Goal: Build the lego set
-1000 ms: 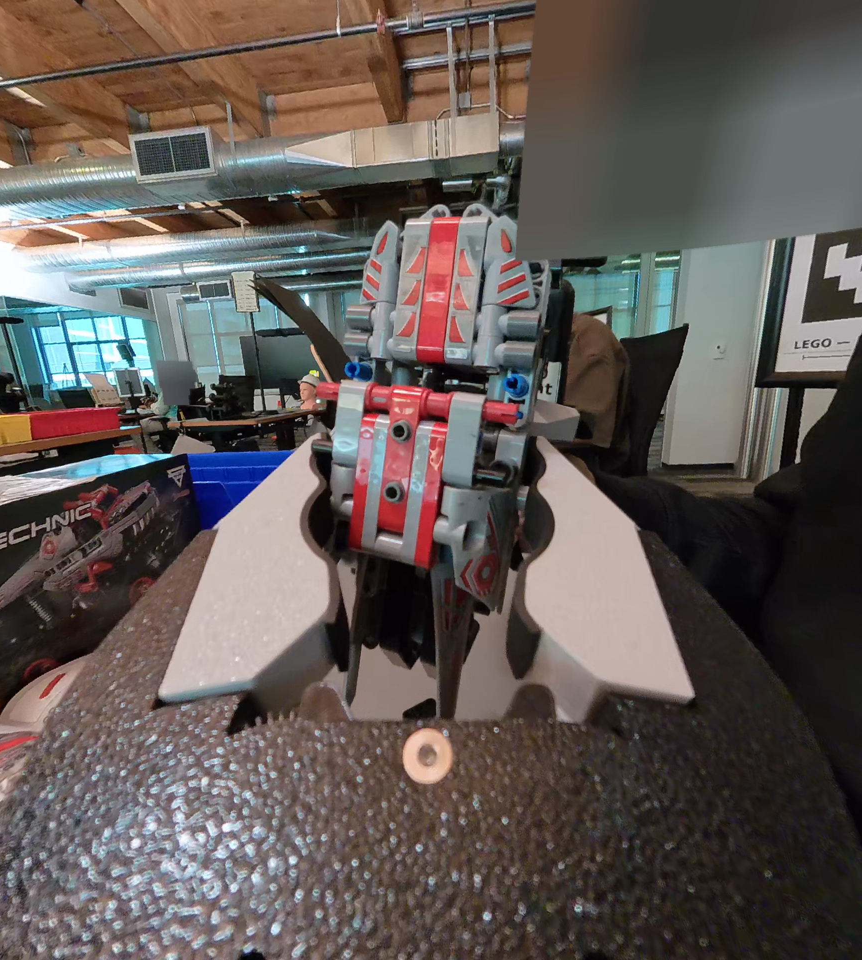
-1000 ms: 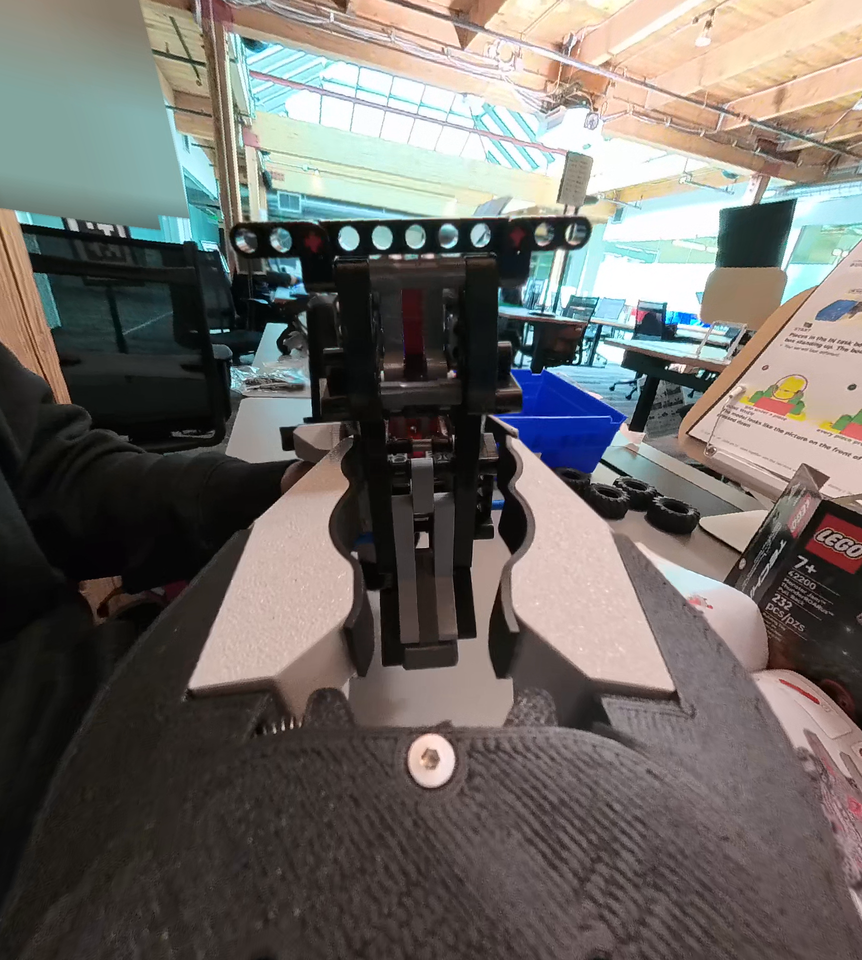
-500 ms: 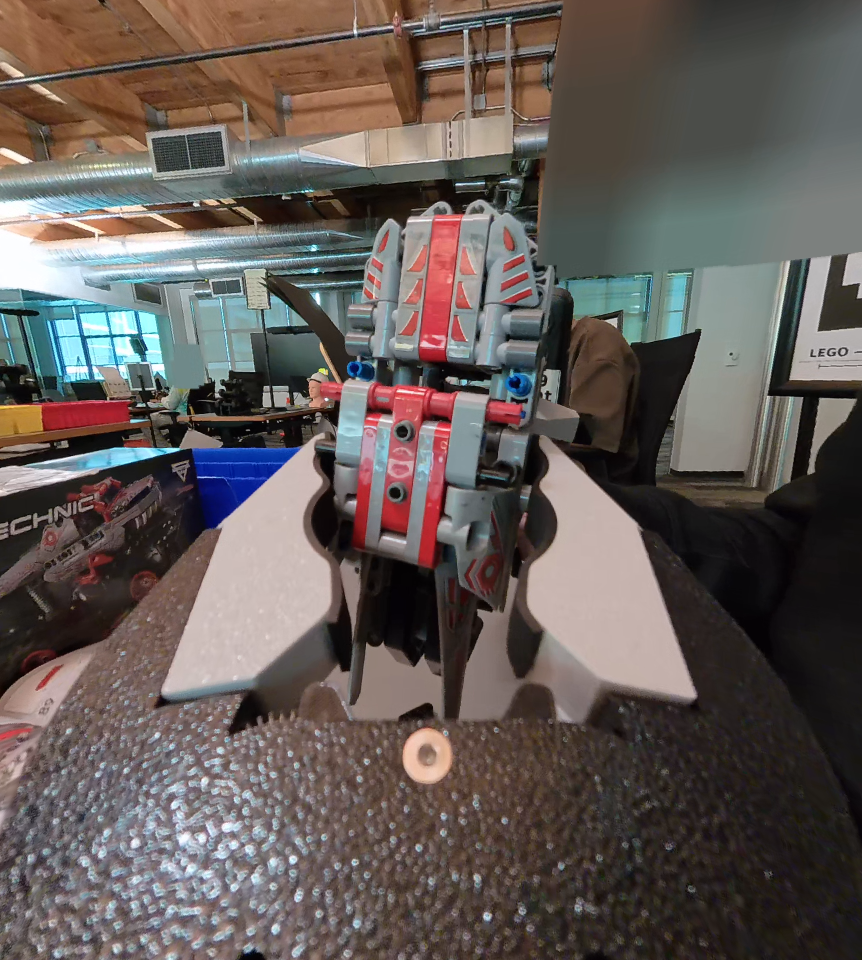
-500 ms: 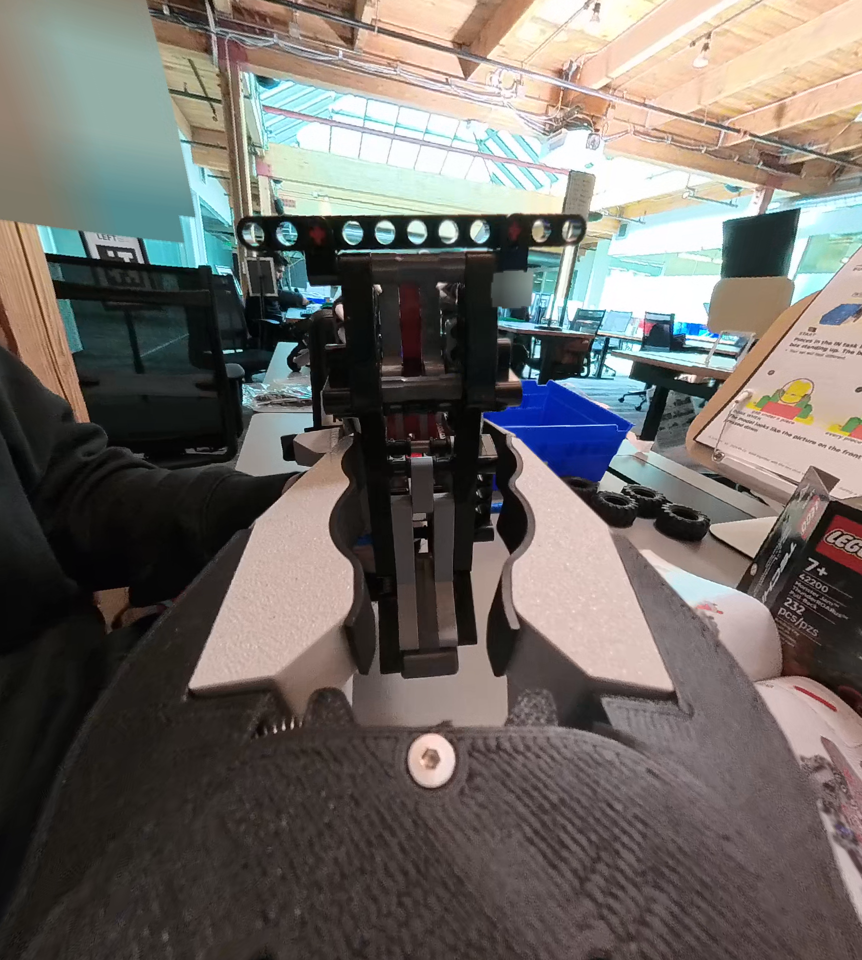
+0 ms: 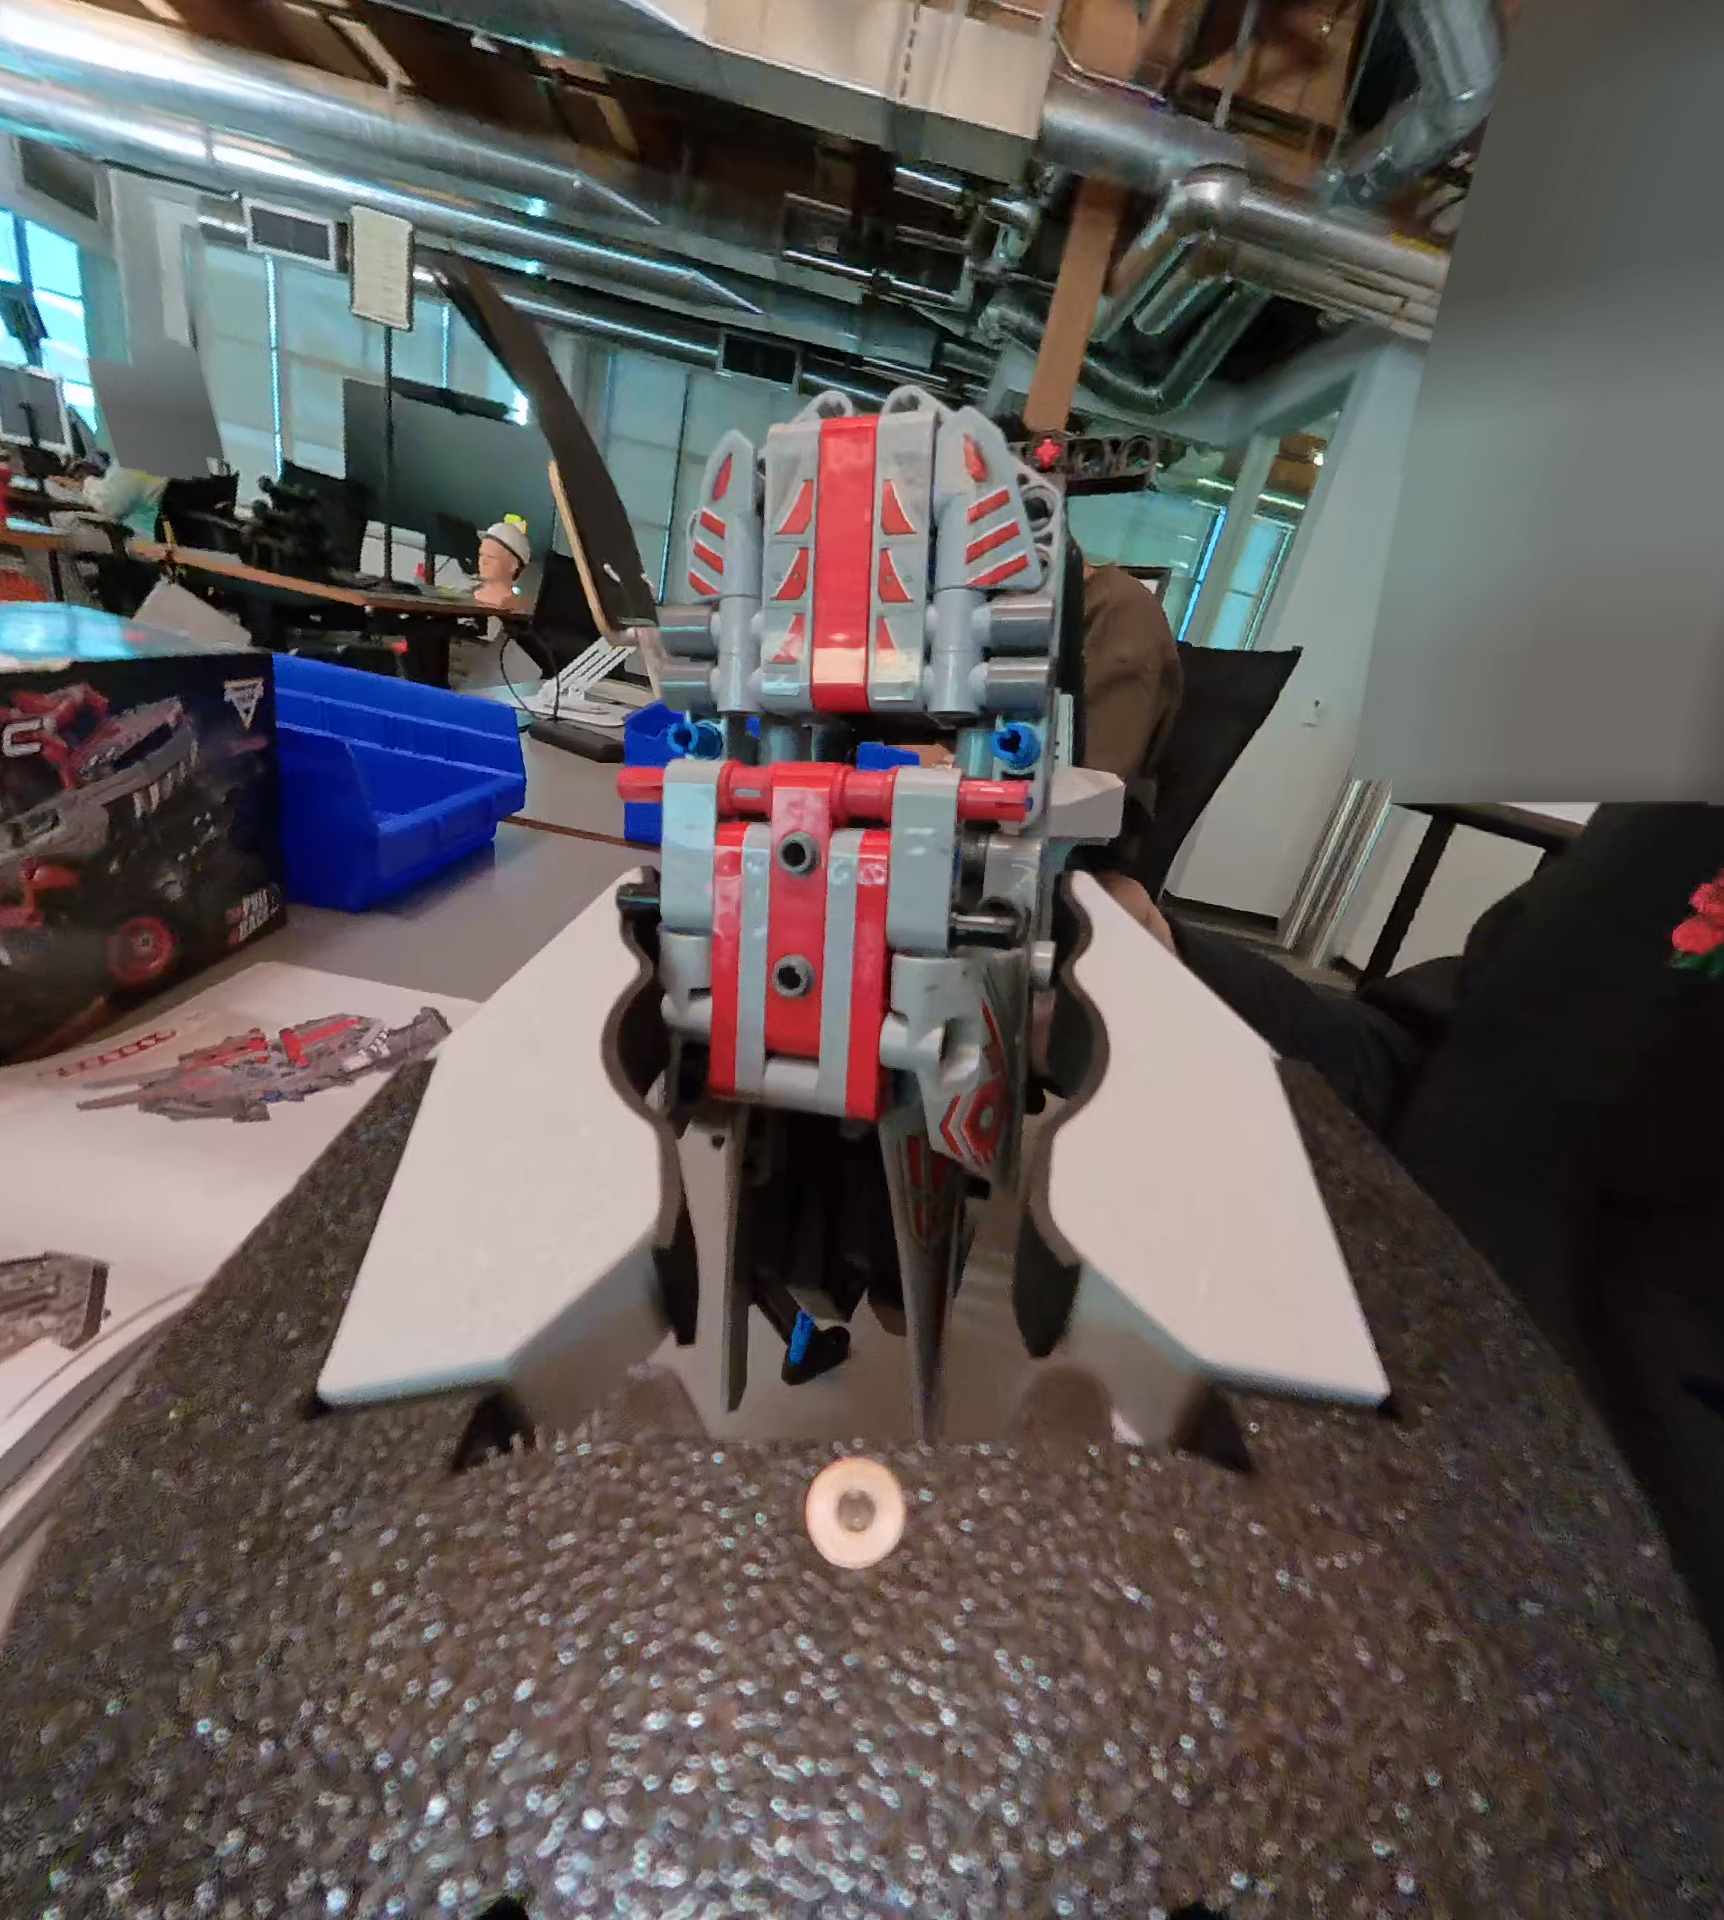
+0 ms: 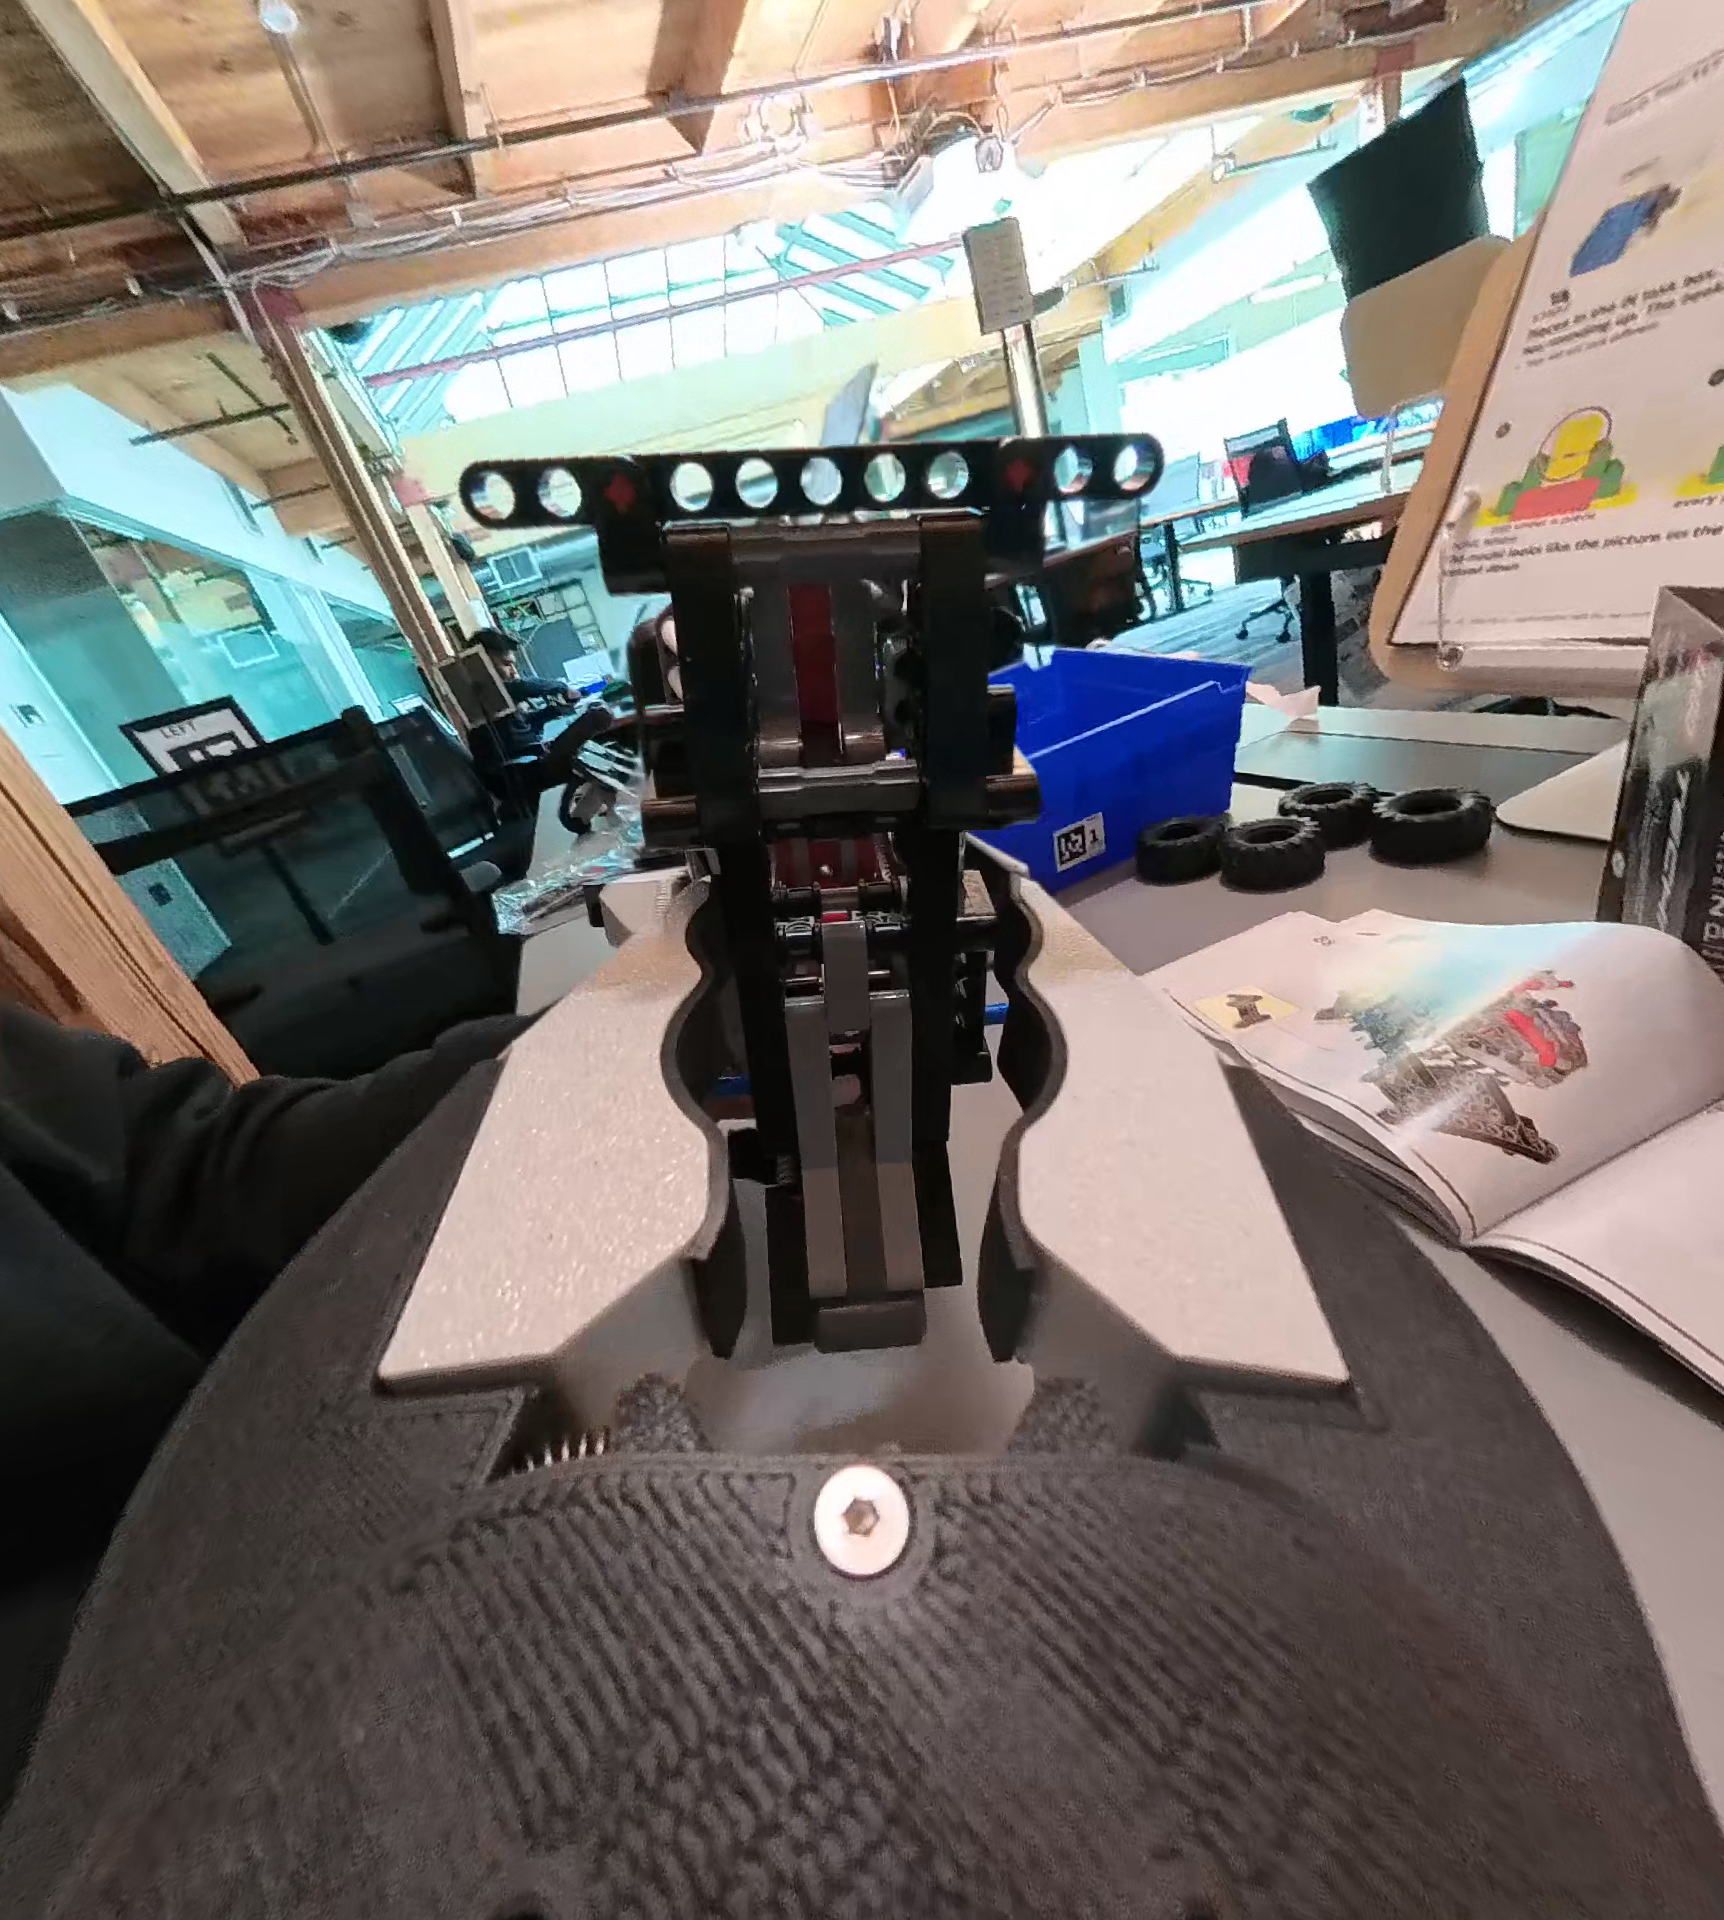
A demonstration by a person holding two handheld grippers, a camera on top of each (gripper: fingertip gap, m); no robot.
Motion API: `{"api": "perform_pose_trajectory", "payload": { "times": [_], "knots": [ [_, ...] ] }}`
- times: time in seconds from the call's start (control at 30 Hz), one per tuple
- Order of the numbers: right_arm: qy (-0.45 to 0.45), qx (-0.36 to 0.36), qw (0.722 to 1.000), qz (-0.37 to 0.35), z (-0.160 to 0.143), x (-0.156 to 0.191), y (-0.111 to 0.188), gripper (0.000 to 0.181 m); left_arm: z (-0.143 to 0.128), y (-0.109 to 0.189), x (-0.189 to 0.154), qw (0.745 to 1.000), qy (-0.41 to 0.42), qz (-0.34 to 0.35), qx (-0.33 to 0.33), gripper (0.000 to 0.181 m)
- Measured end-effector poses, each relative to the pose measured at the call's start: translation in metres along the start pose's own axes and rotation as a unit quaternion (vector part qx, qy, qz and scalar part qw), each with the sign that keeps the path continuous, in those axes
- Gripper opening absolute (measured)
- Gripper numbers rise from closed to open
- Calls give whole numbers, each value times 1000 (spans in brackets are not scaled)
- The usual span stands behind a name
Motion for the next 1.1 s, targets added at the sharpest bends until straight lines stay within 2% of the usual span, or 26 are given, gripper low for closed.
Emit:
{"api": "perform_pose_trajectory", "payload": {
  "times": [0.2, 0.37, 0.47, 0.6, 0.9, 1.1],
  "knots": [
    [43, 4, 999, 20, 5, 6, 3, 50, 1, -4, -6, 998, -60, 6, 6, 72],
    [50, 27, 998, 30, 7, 8, 8, 52, 6, -8, -10, 998, -52, 22, -12, 71],
    [67, 14, 997, 29, 11, 11, 8, 51, 8, -9, -12, 998, -60, 19, -22, 71],
    [84, 20, 996, 38, 10, 14, 8, 52, 5, -8, -16, 996, -88, 17, 0, 71],
    [136, 25, 990, 37, 21, 28, 5, 51, 16, -6, -27, 994, -100, -6, -44, 71],
    [146, 21, 988, 41, 22, 32, 4, 51, 18, -5, -29, 991, -123, 5, -54, 71]
  ]
}}
Point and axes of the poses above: each gripper's, where its closed fingertips meet, y back along the fingers, z out of its top, x = y × z across the jaws, the point moved 1 cm from there along y, back along the fingers, and after that the axes turned 15 degrees about z, right-handed, at the moved point
